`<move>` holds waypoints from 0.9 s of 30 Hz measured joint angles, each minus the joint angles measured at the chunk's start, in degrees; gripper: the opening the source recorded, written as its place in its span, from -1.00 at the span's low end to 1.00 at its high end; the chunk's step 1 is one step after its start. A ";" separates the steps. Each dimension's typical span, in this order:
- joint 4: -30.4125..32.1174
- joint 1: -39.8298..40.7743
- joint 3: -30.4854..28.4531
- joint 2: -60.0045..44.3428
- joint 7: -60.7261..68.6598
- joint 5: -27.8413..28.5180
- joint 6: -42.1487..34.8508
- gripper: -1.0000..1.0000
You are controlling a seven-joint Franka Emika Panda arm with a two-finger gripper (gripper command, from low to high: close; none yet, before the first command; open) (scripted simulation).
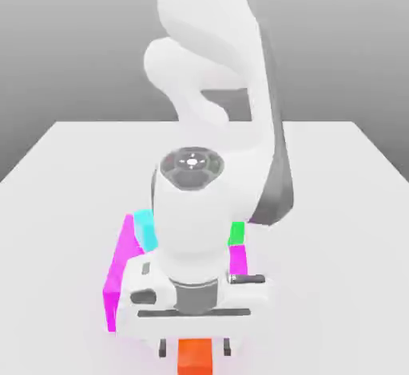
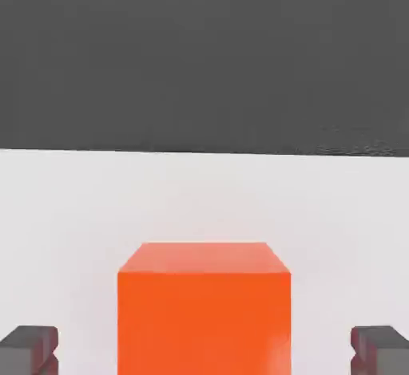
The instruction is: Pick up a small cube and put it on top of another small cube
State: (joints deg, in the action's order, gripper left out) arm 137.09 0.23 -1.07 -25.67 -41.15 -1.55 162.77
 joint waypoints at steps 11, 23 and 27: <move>1.88 0.48 -0.50 8.33 -0.07 0.17 -6.64 -1.00; 14.56 8.15 -6.12 32.15 -4.92 -2.53 -18.13 -1.00; 18.90 10.52 -6.96 40.48 -7.94 -2.01 -21.90 -1.00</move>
State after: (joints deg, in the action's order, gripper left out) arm 155.99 10.75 -8.03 14.81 -49.09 -3.56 140.87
